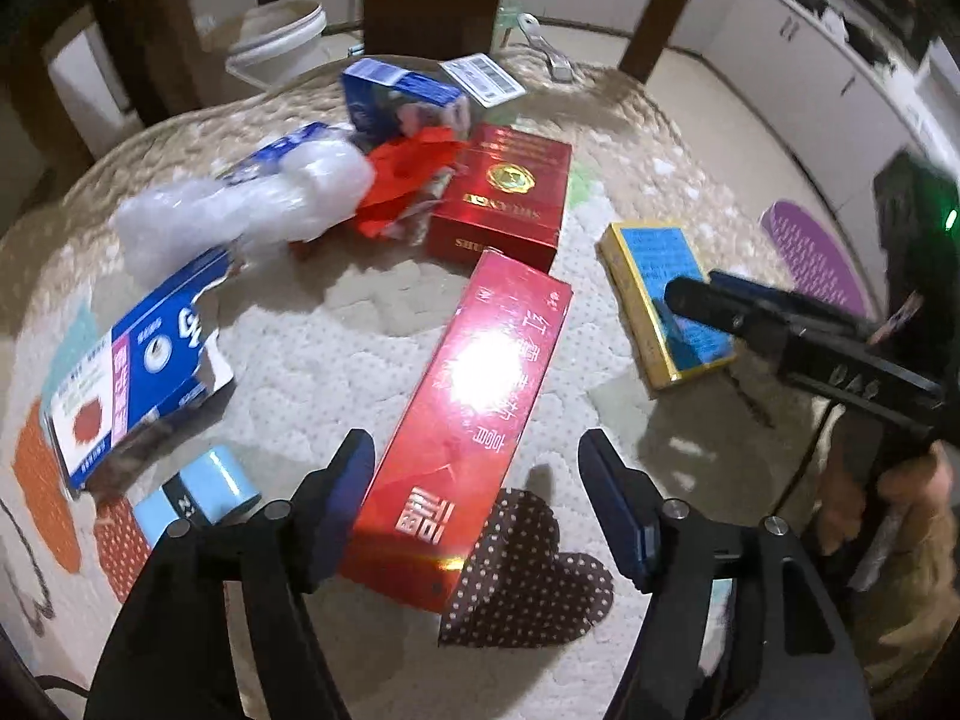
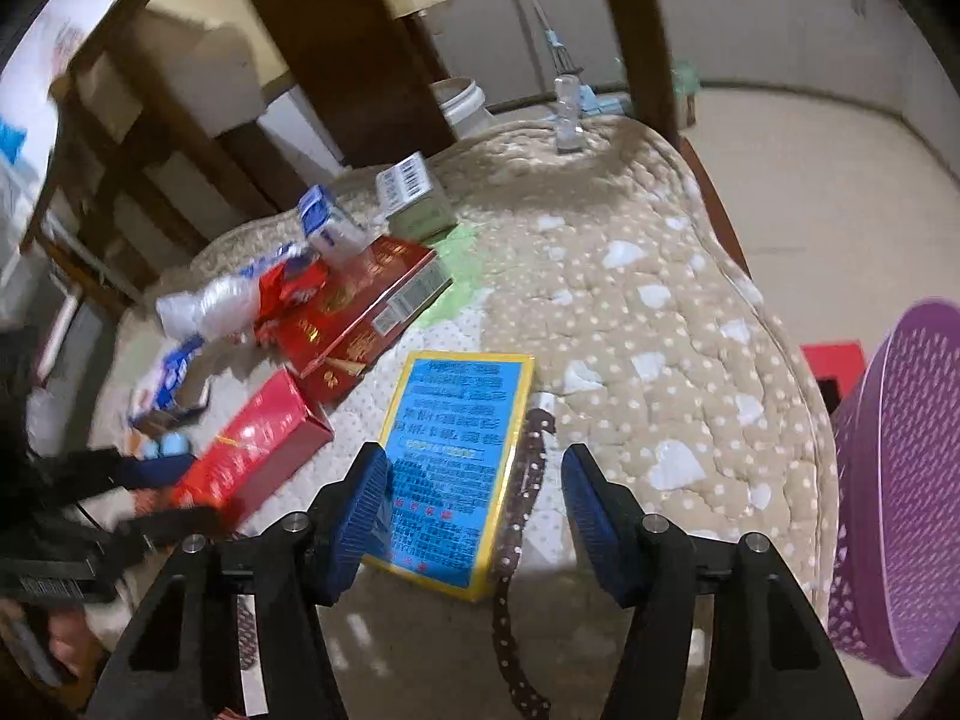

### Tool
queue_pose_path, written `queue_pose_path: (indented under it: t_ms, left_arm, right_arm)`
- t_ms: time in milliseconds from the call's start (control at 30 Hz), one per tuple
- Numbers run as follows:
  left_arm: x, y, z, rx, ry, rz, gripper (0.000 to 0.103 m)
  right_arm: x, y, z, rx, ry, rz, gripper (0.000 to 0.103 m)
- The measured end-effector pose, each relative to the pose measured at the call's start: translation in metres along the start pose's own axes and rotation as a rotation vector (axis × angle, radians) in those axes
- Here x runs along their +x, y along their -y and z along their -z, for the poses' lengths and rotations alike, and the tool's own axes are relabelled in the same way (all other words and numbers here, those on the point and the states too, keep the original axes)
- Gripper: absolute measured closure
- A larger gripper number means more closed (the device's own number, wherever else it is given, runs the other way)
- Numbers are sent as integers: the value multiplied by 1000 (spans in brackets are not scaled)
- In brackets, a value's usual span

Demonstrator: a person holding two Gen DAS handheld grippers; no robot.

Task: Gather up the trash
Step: 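Grasp the blue-yellow card box with the right tool while the left tool grasps the red pack, then carry both boxes over the purple basket and open both tools to drop them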

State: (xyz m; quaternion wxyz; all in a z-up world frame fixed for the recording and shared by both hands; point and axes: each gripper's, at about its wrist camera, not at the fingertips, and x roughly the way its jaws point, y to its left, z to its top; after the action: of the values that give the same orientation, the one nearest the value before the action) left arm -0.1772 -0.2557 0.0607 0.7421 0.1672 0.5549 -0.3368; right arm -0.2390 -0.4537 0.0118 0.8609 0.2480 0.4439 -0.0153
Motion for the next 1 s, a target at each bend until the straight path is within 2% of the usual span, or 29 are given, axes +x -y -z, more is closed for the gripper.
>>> queue_pose_path:
  t_ms: [67,133,200,300,367,400,467,500,533,767,1000]
  left_arm:
    - [5,6,-3,32,-4,-46,34]
    - [11,7,-3,60,-12,-96,34]
    - [17,9,1,72,-22,-131,34]
    - [16,5,3,42,-14,-130,34]
    - [10,-2,6,14,-1,-137,52]
    - [5,-4,6,3,4,-134,57]
    - [-4,-4,9,-13,22,-137,63]
    - [-9,-4,10,-15,36,-146,64]
    - [-12,-1,9,-18,49,-149,64]
    - [-46,22,1,-7,142,-125,64]
    - [-59,55,-13,25,186,-77,64]
  right_arm:
    - [0,2,0,6,0,-8,35]
    - [0,-2,2,9,5,-20,26]
    - [2,-7,2,7,12,-15,22]
    - [9,-16,1,-24,17,21,18]
    - [12,-22,1,-45,17,46,17]
    - [14,-26,1,-64,14,68,17]
    - [15,-29,2,-84,10,92,20]
    - [14,-29,2,-93,12,109,33]
    - [14,-29,2,-97,9,112,38]
    - [1,-10,-4,-22,24,45,39]
    - [-26,8,-8,45,87,-7,39]
